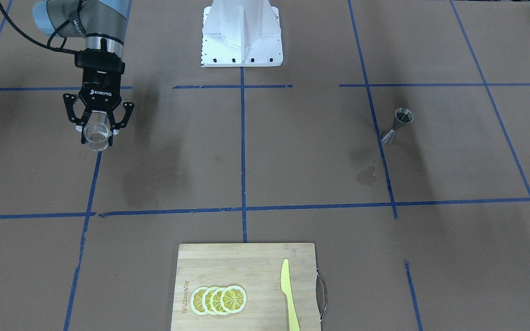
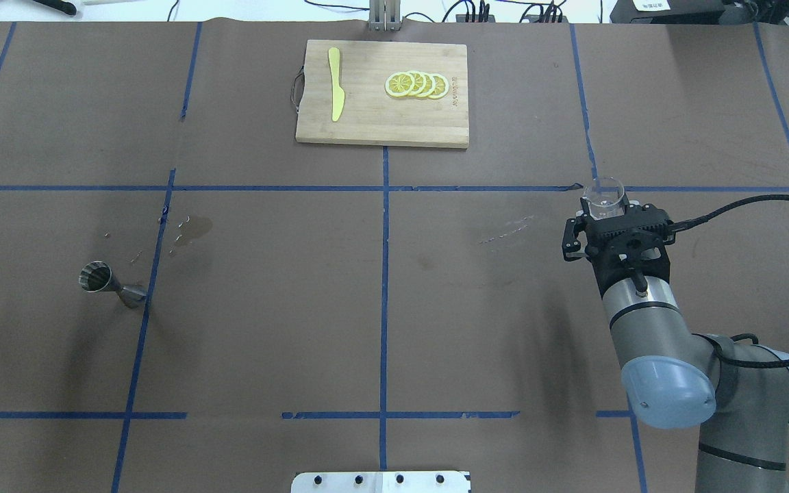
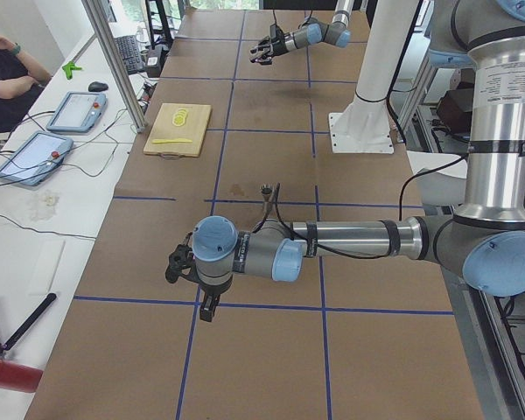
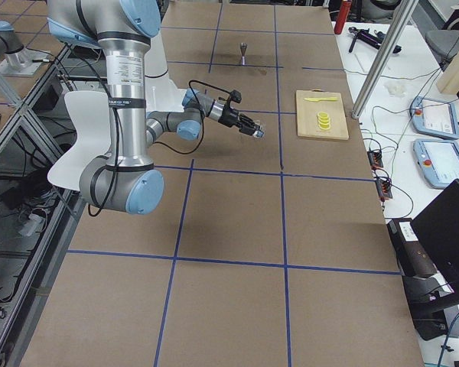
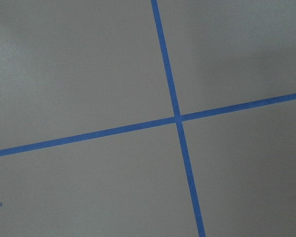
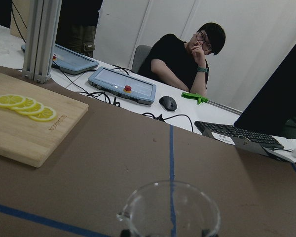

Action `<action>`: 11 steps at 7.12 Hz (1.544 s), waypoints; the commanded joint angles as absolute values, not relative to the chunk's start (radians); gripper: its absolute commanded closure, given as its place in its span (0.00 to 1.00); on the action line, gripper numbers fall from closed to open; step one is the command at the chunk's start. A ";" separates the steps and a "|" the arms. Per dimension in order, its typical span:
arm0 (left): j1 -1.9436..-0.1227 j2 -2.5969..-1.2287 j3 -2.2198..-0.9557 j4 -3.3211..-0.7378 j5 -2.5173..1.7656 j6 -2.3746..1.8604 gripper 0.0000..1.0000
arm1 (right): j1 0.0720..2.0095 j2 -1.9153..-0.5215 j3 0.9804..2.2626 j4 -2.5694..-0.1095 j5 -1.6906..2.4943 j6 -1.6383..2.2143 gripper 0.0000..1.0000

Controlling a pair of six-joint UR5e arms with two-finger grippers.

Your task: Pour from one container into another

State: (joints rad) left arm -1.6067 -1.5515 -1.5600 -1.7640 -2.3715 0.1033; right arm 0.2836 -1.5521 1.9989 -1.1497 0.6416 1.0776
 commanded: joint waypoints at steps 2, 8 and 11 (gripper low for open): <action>-1.606 -1.555 -1.560 -1.764 -2.372 0.104 0.00 | 0.241 -1.675 1.929 -0.925 0.608 1.163 1.00; -1.606 -1.554 -1.559 -1.764 -2.372 0.106 0.00 | 0.132 -1.678 1.706 -0.704 0.420 1.322 1.00; -1.606 -1.551 -1.559 -1.766 -2.372 0.107 0.00 | 0.104 -1.681 1.700 -0.706 0.433 1.333 0.99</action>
